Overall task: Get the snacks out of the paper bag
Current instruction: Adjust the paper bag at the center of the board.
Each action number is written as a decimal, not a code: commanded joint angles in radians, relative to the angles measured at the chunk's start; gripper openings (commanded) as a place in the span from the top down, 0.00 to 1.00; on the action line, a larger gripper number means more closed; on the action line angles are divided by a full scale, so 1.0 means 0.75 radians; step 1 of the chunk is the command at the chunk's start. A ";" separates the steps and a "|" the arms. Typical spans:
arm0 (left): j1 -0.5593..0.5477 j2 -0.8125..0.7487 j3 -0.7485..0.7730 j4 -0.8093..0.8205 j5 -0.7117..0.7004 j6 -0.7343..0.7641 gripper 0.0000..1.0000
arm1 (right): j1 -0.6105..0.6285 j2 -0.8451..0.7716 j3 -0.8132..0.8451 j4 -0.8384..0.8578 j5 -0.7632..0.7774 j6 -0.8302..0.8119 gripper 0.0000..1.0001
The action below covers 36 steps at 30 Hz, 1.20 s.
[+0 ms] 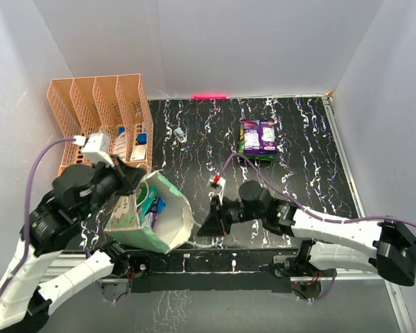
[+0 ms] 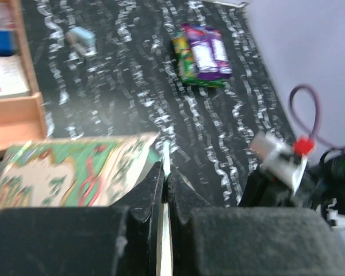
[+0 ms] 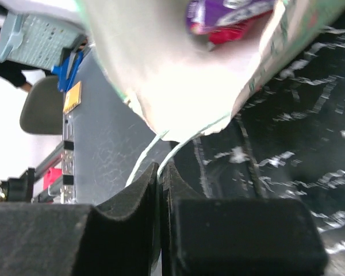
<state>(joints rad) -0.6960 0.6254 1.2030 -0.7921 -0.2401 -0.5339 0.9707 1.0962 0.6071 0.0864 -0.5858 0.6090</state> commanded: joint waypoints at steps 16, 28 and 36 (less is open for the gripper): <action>-0.005 0.004 0.062 0.011 0.076 0.015 1.00 | 0.582 0.315 0.224 0.280 0.643 -0.001 0.83; -0.005 -0.128 0.069 -0.125 -0.065 0.063 1.00 | 0.545 0.026 0.443 -0.886 1.315 -0.186 0.34; -0.005 -0.136 0.077 -0.123 -0.082 0.060 1.00 | 0.545 0.039 0.773 -0.706 1.242 -1.002 0.19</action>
<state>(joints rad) -0.6960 0.5201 1.2312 -0.8841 -0.2832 -0.5041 1.3788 1.1313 1.0405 -0.5430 0.3466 0.2085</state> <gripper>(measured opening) 0.013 0.792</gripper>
